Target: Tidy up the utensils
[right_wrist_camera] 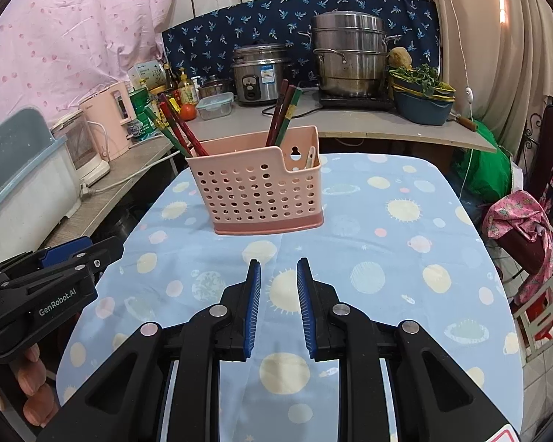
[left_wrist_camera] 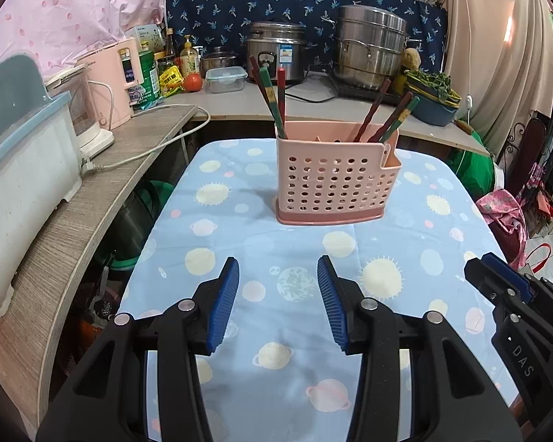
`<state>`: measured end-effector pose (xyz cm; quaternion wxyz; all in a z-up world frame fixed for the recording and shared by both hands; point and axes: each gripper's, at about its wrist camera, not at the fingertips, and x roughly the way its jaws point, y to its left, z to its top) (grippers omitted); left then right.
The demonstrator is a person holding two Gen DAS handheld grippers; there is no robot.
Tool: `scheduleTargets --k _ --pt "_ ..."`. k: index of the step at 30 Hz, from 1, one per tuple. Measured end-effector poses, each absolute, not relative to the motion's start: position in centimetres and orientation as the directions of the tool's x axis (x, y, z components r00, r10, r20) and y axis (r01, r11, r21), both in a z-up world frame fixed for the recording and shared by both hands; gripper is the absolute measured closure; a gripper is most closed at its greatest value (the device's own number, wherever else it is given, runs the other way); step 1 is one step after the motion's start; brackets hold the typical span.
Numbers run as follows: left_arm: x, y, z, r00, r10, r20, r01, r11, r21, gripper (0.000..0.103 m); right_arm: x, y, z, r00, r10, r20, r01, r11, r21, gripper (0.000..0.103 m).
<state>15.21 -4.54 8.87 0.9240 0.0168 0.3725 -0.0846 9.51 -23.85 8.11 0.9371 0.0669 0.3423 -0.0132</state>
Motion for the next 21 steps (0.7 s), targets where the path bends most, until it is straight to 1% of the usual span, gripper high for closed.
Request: scheduleTargets --k 10,13,16,17,19,21 --pt "14.7 -4.9 7.4 0.687 -0.132 -0.714 0.172 0.985 -0.017 0.061 8.9 -23.3 6.5 0.737 0.026 -0.676 0.067 0.992 0.112 0.082" --pt "14.7 -5.0 7.2 0.685 -0.13 -0.717 0.175 0.985 -0.011 0.057 8.9 -23.2 6.3 0.73 0.032 -0.683 0.063 0.991 0.114 0.082" --pt "14.6 -5.1 7.1 0.687 -0.125 -0.715 0.175 0.985 -0.005 0.053 8.9 -22.9 6.3 0.732 0.032 -0.68 0.059 0.992 0.11 0.072" --pt "14.6 -5.1 7.0 0.689 -0.123 -0.715 0.173 0.985 -0.003 0.05 8.9 -22.8 6.3 0.735 0.028 -0.677 0.058 0.993 0.105 0.067" --pt "14.6 -5.1 7.0 0.691 -0.12 -0.712 0.17 0.985 -0.001 0.047 8.9 -22.6 6.5 0.741 0.018 -0.671 0.06 0.994 0.093 0.061" --pt "14.6 -5.1 7.0 0.694 -0.118 -0.71 0.169 0.986 0.002 0.043 8.9 -22.4 6.6 0.747 0.005 -0.665 0.063 0.995 0.078 0.058"
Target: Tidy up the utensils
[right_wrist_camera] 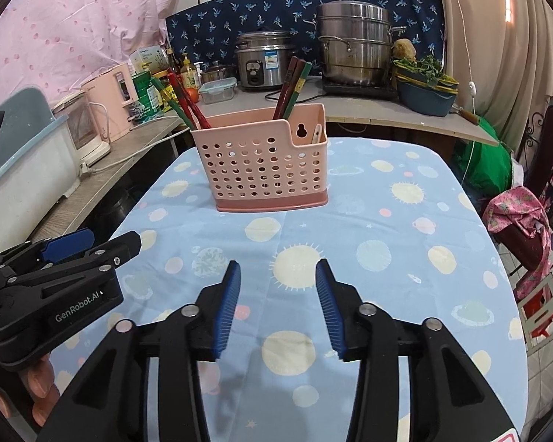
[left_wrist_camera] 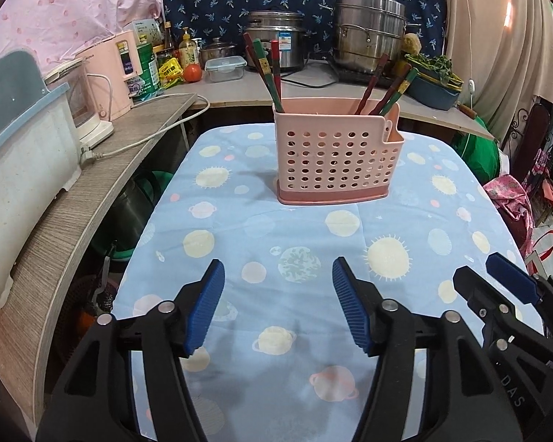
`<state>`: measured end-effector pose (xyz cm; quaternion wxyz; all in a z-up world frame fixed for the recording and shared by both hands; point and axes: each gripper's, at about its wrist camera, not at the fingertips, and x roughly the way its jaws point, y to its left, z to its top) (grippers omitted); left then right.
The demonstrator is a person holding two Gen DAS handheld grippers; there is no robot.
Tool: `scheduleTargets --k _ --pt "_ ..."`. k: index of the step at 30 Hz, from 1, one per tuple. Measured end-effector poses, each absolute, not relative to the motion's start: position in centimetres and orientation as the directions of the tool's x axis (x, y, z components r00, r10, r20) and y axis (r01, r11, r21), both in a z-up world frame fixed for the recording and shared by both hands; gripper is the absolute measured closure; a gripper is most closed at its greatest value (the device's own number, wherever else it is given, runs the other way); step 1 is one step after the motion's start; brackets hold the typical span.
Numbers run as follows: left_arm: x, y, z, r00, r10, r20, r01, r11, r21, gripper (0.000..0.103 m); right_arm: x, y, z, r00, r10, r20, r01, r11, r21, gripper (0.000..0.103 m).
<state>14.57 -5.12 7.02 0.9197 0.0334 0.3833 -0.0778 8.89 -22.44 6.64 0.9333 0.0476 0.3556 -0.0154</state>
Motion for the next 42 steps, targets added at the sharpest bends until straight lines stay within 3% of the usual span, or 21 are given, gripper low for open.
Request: scheduleTargets --k 5,15,18,24,28,34,37,42 --pt "14.7 -5.2 6.8 0.698 -0.104 -0.709 0.161 0.987 0.014 0.035 9.1 -22.7 6.6 0.747 0.002 -0.665 0.072 0.994 0.084 0.048" --pt "15.3 -5.0 6.4 0.699 -0.085 -0.71 0.137 0.99 0.016 0.023 9.6 -23.3 6.2 0.742 0.009 -0.671 0.086 0.99 0.108 0.046" --pt "15.3 -5.0 6.5 0.704 -0.076 -0.706 0.129 0.991 0.021 0.016 9.7 -23.6 6.0 0.74 0.025 -0.672 0.086 0.988 0.131 0.038" --pt "15.5 -5.0 6.4 0.708 -0.067 -0.703 0.122 0.992 0.029 0.014 9.8 -23.9 5.9 0.736 0.019 -0.677 0.103 0.985 0.139 0.034" --pt "15.6 -4.9 6.2 0.704 -0.065 -0.707 0.117 0.993 0.025 0.012 9.9 -24.1 5.8 0.73 0.017 -0.684 0.109 0.984 0.142 0.019" --pt "15.6 -4.8 6.1 0.704 -0.063 -0.707 0.115 0.993 0.025 0.01 9.9 -24.0 5.7 0.731 0.0 -0.682 0.113 0.986 0.122 0.016" --pt "15.7 -4.7 6.0 0.701 -0.058 -0.711 0.107 0.994 0.024 0.009 9.9 -23.8 5.8 0.735 -0.001 -0.678 0.111 0.987 0.119 0.007" --pt "15.8 -4.2 5.9 0.694 -0.052 -0.719 0.09 0.996 0.015 0.009 9.8 -23.8 5.9 0.733 -0.004 -0.68 0.118 0.986 0.121 0.007"
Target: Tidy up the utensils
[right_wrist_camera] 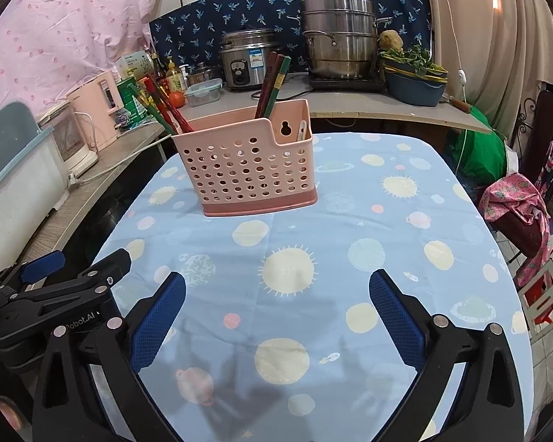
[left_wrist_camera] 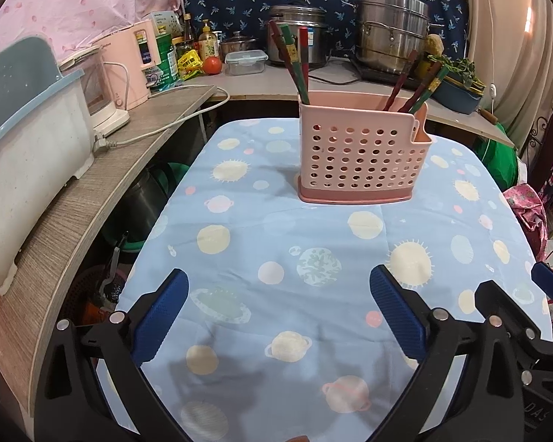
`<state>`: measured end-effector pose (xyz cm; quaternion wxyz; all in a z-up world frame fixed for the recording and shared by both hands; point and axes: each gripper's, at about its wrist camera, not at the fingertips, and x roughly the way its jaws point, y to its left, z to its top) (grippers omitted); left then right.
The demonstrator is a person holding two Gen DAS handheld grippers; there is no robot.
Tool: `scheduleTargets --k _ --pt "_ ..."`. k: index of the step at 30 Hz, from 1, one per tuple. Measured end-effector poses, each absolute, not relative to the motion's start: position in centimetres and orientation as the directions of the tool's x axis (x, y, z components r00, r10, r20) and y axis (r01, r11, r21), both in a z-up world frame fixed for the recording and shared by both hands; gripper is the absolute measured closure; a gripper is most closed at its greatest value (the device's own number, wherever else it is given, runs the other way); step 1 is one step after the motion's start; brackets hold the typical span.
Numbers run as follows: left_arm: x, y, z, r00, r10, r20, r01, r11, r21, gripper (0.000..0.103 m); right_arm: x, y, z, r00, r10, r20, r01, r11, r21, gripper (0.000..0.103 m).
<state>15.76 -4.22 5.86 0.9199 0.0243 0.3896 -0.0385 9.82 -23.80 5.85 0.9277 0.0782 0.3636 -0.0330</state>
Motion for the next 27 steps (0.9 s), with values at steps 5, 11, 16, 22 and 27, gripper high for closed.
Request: scheduleTargets --k 5,11,16,22,27 --pt "15.72 -4.03 6.06 0.699 -0.046 -0.713 0.082 0.997 0.015 0.008 9.9 -23.8 5.75 0.727 -0.006 -0.687 0.123 0.985 0.121 0.007" --pt "15.74 -3.84 6.08 0.7 -0.047 -0.713 0.08 0.997 0.012 0.008 9.83 -23.82 5.76 0.726 -0.015 -0.687 0.127 0.985 0.112 0.007" --pt "15.76 -3.76 6.11 0.7 -0.044 -0.713 0.075 0.997 0.012 0.008 9.81 -24.0 5.79 0.727 -0.017 -0.687 0.132 0.985 0.115 0.007" --pt "15.77 -3.56 6.17 0.701 -0.041 -0.712 0.073 0.997 0.014 0.008 9.83 -24.21 5.7 0.722 -0.014 -0.692 0.134 0.984 0.12 0.007" --pt "15.8 -3.51 6.2 0.703 -0.04 -0.71 0.073 0.997 0.016 0.008 9.86 -24.33 5.63 0.721 -0.014 -0.693 0.136 0.983 0.122 0.007"
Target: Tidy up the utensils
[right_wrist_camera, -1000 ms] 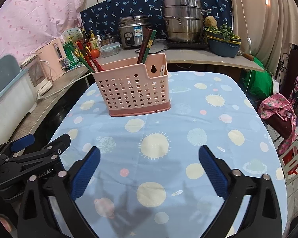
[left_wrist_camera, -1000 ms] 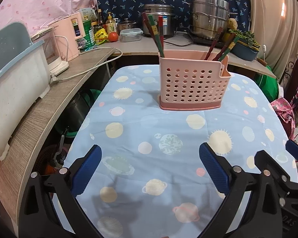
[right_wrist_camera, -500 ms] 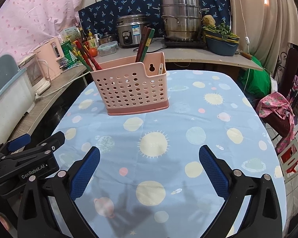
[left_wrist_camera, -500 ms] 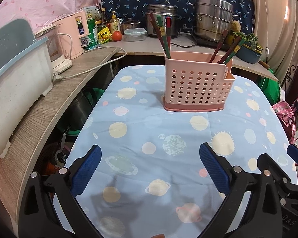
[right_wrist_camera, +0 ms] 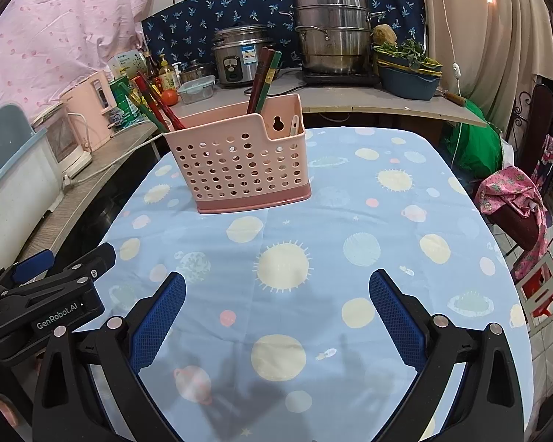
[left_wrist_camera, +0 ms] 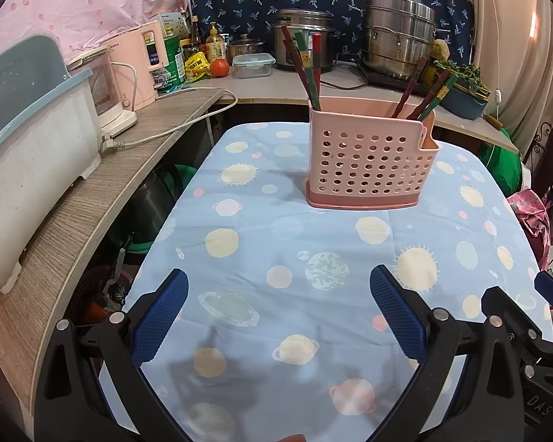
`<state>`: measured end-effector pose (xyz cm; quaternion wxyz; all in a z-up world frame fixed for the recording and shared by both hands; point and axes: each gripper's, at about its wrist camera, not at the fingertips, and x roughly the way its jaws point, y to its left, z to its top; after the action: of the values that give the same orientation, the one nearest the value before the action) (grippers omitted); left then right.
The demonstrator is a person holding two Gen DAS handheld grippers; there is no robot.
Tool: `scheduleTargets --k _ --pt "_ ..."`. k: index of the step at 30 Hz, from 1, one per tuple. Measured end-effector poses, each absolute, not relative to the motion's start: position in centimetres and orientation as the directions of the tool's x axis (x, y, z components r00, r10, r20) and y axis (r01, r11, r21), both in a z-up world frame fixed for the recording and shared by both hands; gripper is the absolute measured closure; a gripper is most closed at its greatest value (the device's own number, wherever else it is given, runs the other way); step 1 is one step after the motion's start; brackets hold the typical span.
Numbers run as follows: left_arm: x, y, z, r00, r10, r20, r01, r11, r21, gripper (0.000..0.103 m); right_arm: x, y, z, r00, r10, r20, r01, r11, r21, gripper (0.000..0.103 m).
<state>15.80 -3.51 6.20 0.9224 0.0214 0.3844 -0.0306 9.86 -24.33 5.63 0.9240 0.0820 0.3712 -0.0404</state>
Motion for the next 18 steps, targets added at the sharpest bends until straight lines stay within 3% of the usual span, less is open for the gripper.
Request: scheduleTargets --k 18 --pt "15.83 -3.51 6.25 0.703 -0.039 -0.71 0.073 0.997 0.017 0.008 9.93 -24.17 5.61 0.719 -0.018 -0.695 0.133 0.985 0.112 0.007"
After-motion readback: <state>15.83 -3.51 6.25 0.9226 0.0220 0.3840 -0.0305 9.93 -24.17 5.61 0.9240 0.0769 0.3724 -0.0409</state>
